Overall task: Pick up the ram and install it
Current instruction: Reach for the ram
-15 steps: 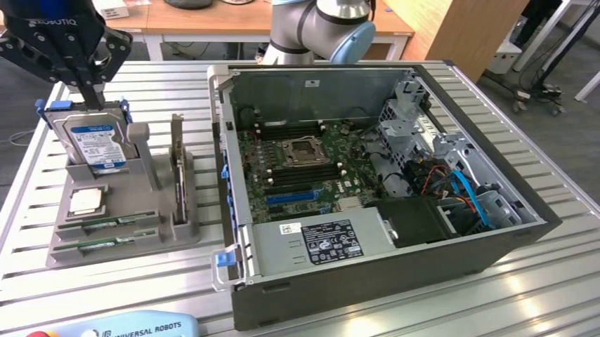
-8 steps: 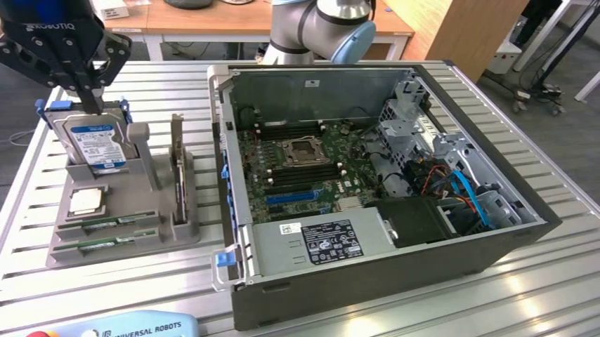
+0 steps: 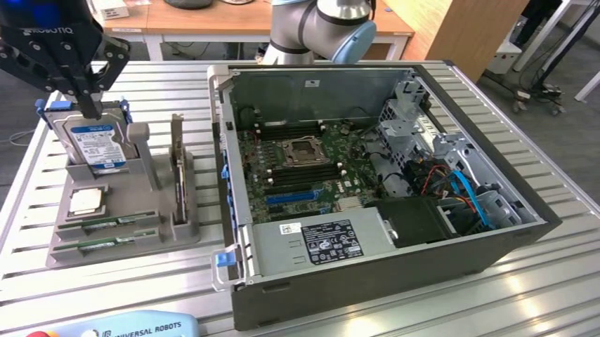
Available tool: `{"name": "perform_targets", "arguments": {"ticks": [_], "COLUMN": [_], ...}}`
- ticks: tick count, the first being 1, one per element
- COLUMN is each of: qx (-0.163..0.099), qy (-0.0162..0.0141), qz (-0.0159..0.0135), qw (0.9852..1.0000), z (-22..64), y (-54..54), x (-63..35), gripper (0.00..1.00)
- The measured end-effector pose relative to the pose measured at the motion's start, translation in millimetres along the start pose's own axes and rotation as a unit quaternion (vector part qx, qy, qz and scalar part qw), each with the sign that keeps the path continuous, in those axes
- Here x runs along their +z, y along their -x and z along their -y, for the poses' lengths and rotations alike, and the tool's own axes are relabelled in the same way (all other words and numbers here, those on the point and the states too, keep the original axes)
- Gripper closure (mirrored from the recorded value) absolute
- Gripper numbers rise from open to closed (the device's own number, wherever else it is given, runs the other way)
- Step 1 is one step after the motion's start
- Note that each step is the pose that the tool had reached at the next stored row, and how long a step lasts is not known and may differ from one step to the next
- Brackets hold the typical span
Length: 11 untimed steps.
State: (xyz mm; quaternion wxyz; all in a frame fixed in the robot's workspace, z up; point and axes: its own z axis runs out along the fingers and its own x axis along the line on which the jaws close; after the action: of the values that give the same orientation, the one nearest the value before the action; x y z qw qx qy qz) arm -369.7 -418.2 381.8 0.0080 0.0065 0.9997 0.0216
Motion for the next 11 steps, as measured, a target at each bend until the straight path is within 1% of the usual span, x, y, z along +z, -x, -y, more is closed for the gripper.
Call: {"name": "perform_targets", "arguments": {"ticks": [11], "qx": [0.0], "qy": [0.0], "qz": [0.0], "qw": [1.0], "z": [10.1], "y": [0.1], "x": [-0.5], "gripper": [0.9]}}
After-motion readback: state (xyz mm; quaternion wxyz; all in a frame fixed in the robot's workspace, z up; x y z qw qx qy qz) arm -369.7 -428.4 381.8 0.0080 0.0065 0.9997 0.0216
